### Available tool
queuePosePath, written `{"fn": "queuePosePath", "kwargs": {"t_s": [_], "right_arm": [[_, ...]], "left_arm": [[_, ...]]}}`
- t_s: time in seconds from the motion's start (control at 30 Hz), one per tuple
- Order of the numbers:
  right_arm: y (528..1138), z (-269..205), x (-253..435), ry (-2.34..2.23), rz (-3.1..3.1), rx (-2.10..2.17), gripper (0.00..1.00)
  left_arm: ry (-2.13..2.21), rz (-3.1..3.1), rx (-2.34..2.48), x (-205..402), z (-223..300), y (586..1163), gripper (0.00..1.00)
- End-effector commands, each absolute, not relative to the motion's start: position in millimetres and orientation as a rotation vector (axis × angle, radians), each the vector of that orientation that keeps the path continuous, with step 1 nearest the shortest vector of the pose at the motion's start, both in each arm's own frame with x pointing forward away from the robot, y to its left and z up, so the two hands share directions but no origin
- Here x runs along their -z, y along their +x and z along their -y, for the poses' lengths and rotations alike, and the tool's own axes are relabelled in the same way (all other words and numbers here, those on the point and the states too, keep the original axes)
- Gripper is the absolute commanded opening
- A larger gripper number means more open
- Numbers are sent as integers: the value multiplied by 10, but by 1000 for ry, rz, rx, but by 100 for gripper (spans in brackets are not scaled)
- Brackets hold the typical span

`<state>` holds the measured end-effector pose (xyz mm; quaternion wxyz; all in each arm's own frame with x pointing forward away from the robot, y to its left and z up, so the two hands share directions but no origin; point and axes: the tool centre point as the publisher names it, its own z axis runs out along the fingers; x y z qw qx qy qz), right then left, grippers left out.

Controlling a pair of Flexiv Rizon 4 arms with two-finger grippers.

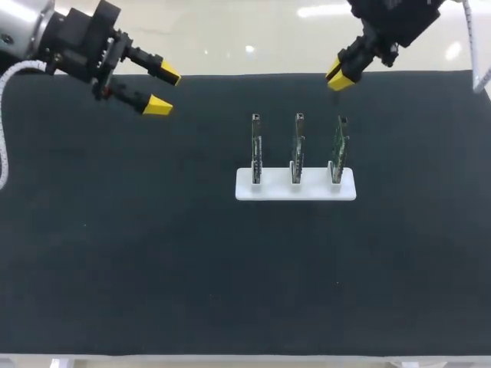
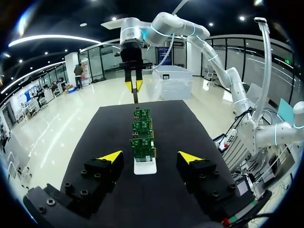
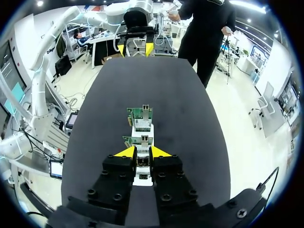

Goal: Pick up the optical module with the left hand, and insert it into the network port with the right hand.

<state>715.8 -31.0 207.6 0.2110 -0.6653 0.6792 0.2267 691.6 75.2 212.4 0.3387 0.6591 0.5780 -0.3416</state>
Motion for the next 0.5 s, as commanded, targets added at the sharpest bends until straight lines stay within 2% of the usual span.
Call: {"fn": "queuePosePath", "kwargs": {"t_s": [0.03, 0.5], "right_arm": [[7127, 351, -1995, -1845, -1876, -627, 0], [7096, 403, -1864, -1847, -1873, -620, 0]], "left_arm": [[1720, -1508, 889, -2126, -749, 6923, 100], [1720, -1508, 889, -2126, -749, 6923, 100]]}}
